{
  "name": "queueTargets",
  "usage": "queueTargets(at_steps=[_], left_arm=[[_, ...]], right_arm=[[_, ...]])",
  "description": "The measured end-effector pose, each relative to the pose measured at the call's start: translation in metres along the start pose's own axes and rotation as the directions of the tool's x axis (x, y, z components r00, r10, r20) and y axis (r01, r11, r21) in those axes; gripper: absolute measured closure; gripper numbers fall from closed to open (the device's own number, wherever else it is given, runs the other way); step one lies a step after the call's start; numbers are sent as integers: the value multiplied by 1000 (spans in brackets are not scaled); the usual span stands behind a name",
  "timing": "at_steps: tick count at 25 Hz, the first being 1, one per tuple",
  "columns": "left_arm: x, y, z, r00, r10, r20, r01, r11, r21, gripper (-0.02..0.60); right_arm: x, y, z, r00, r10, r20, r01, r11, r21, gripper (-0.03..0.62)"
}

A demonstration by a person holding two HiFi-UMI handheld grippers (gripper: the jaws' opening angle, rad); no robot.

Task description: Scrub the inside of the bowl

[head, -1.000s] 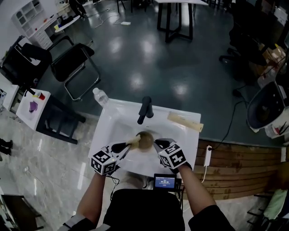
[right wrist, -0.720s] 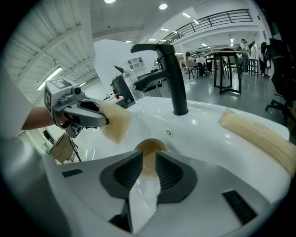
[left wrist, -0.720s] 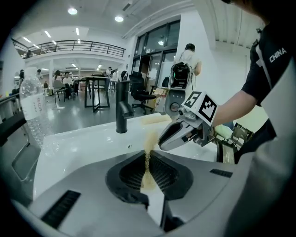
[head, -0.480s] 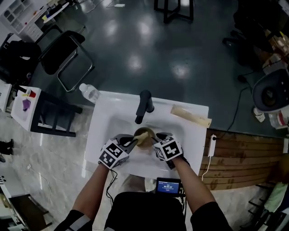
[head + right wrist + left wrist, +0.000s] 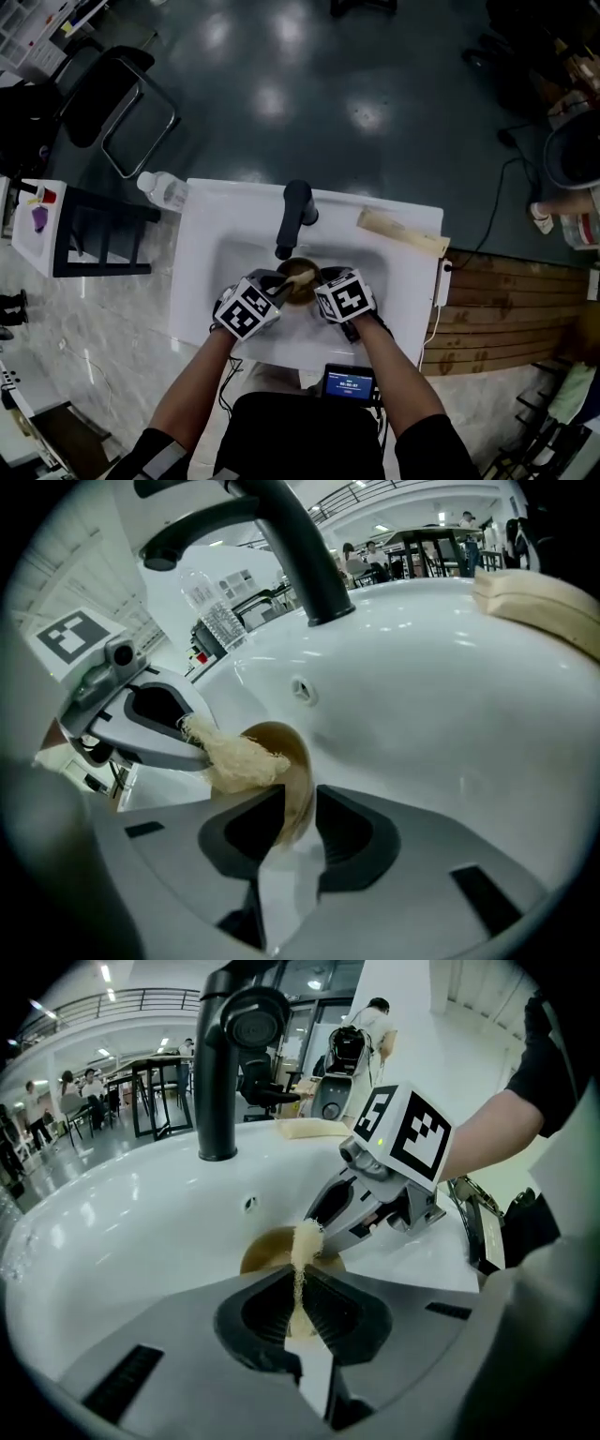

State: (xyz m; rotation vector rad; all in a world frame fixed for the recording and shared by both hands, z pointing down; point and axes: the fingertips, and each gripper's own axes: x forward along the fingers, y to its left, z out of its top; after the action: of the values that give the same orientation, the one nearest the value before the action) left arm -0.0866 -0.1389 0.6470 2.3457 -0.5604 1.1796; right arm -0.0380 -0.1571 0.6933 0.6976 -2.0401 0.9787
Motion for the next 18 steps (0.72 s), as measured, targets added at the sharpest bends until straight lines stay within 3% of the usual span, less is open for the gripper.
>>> queueTargets(at_steps=[4, 6, 11, 15, 18], left_arm=[[16, -3, -7, 998, -26, -48, 27, 999, 23, 561], [21, -5, -10, 997, -36, -70, 39, 999, 36, 561], [28, -9, -14, 990, -45, -133, 60, 992, 107, 561], [35, -7, -15, 979, 15, -202, 33, 972, 233, 561], [40, 1, -14, 968, 95, -233, -12, 942, 336, 561]], right_arm=[[10, -4, -6, 1000, -21, -23, 21, 1000, 6, 499], [12, -5, -6, 999, -29, -19, 29, 999, 14, 561], [13, -5, -3, 999, -35, -16, 36, 996, 76, 577], [13, -7, -2, 999, -50, -23, 52, 993, 103, 577], [11, -9, -1, 998, -65, -25, 67, 992, 108, 577]])
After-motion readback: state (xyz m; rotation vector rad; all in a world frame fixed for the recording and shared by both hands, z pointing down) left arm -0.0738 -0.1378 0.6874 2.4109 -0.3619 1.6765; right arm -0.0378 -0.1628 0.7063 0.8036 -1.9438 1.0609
